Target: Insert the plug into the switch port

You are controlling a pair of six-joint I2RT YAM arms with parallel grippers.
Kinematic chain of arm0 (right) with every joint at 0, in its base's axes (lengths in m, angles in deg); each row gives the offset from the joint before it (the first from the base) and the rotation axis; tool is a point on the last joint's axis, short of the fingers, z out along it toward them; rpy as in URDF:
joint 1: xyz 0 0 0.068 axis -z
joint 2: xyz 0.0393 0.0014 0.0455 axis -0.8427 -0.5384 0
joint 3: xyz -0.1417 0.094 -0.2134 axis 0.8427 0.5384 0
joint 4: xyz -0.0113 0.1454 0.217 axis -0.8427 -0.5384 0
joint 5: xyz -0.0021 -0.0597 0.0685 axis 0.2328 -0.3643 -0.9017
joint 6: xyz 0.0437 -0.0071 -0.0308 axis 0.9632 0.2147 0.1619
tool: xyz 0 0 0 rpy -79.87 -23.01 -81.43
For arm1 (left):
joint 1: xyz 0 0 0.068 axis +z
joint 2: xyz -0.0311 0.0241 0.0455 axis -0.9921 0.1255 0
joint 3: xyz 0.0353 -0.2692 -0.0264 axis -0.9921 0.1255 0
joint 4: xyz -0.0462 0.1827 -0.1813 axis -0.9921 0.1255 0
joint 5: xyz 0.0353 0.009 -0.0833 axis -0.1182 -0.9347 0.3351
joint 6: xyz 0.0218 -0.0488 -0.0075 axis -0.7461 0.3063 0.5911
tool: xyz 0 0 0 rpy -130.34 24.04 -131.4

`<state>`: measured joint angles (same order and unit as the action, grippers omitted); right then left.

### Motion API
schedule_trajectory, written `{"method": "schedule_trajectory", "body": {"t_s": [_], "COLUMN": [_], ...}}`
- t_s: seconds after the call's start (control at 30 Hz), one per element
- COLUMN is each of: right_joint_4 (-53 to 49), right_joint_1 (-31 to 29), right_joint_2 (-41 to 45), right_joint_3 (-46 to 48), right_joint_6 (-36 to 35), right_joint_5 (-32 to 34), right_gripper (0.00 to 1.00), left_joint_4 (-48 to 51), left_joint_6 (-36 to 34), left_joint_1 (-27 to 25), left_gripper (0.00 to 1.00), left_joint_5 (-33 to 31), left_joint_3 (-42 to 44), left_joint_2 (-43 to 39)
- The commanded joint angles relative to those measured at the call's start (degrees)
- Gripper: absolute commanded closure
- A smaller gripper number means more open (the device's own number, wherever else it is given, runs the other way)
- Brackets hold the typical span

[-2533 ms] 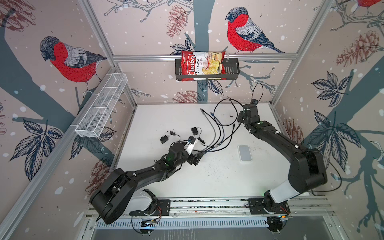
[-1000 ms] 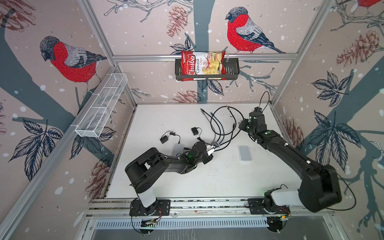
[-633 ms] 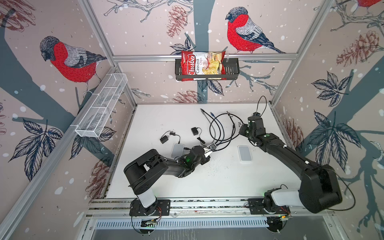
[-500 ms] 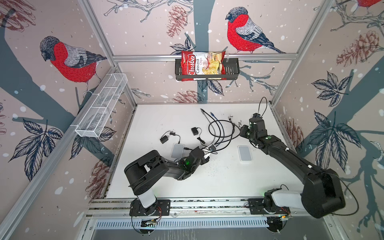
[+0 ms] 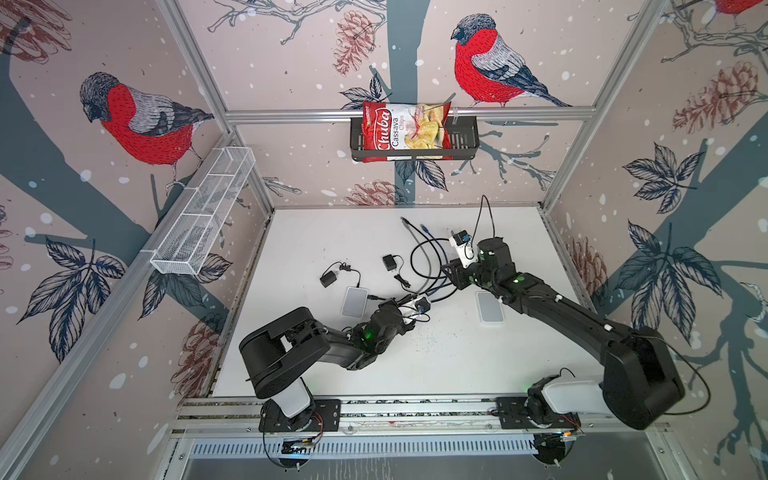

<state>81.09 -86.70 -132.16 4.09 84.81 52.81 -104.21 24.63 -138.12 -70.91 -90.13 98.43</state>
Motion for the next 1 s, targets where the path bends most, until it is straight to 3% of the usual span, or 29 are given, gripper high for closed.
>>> {"method": "schedule_trajectory", "body": {"t_s": [0.0, 0.2, 0.37, 0.67, 0.97], "right_joint_4": [3.6, -0.1, -7.9, -11.9, -10.2], "right_joint_1": [0.1, 0.6, 0.8, 0.4, -0.7], "right_joint_2": [-1.1, -1.3, -1.3, -4.7, -8.7], "right_joint_3": [0.2, 1.0, 0.1, 1.5, -0.3], "right_joint_6": [-13.5, -31.8, -40.2, -43.3, -41.9], "right_joint_5": [-8.7, -17.3, -27.4, -34.2, -32.0], "right_gripper": [0.59, 0.59, 0.59, 0.6, 0.67], "left_joint_4": [-4.6, -4.1, -4.5, -8.0, -8.3], "left_joint_6": [-2.3, -4.7, -5.1, -6.3, -6.4], "left_joint_1": [0.0, 0.0, 0.0, 0.1, 0.1], "left_gripper": [0.99, 0.99, 0.99, 0.99, 0.98], "left_joint_5": [5.2, 5.8, 5.3, 3.9, 3.9], "left_joint_3": [1.9, 3.3, 3.6, 5.2, 5.8], "left_joint_2": [-1.7, -2.6, -2.5, -2.7, -3.7]}}
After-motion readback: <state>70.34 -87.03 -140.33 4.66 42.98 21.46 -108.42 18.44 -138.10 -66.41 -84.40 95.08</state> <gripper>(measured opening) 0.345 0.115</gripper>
